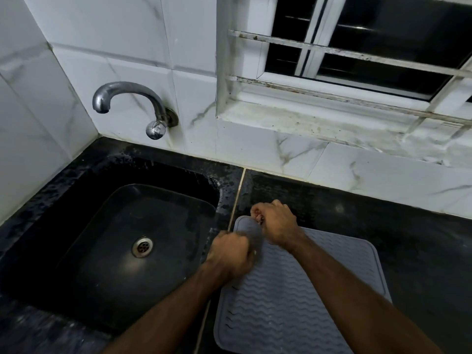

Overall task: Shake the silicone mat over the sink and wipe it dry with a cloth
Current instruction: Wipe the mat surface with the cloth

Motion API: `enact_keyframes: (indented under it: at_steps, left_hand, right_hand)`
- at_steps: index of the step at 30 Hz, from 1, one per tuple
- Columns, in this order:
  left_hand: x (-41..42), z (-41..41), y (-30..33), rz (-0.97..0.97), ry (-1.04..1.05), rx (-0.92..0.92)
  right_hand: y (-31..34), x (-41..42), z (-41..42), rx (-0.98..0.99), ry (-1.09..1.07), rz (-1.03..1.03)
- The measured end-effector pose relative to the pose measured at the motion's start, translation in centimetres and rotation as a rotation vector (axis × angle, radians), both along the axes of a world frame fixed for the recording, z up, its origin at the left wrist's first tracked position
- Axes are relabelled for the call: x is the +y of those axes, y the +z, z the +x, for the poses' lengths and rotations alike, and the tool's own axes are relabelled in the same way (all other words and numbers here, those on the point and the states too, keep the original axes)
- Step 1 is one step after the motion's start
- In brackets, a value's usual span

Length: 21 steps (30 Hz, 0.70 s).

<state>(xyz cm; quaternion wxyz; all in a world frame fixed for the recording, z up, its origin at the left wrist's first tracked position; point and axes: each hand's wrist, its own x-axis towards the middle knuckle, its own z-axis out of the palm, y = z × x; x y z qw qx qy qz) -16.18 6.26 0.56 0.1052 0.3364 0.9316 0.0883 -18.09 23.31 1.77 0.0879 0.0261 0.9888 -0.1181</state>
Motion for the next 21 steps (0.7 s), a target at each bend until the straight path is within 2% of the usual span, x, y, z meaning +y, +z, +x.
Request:
enact_keyframes:
  at_steps: [5, 12, 17, 21]
  left_hand:
    - [1.3, -1.8, -1.9, -0.197, -0.01, -0.115]
    - [2.7, -1.8, -2.0, -0.41, -0.012, -0.018]
    - [3.5, -2.1, -0.6, -0.439, -0.015, -0.001]
    - [4.5, -2.5, 0.8, -0.42, -0.019, -0.003]
  right_hand:
    - [-0.8, -0.1, 0.5, 0.007, 0.105, 0.014]
    - [-0.4, 0.8, 0.8, -0.011, 0.114, 0.09]
    - [0.3, 2.6, 1.6, -0.066, -0.01, 0.05]
    - [0.4, 0.5, 0.6, -0.077, 0.038, 0.043]
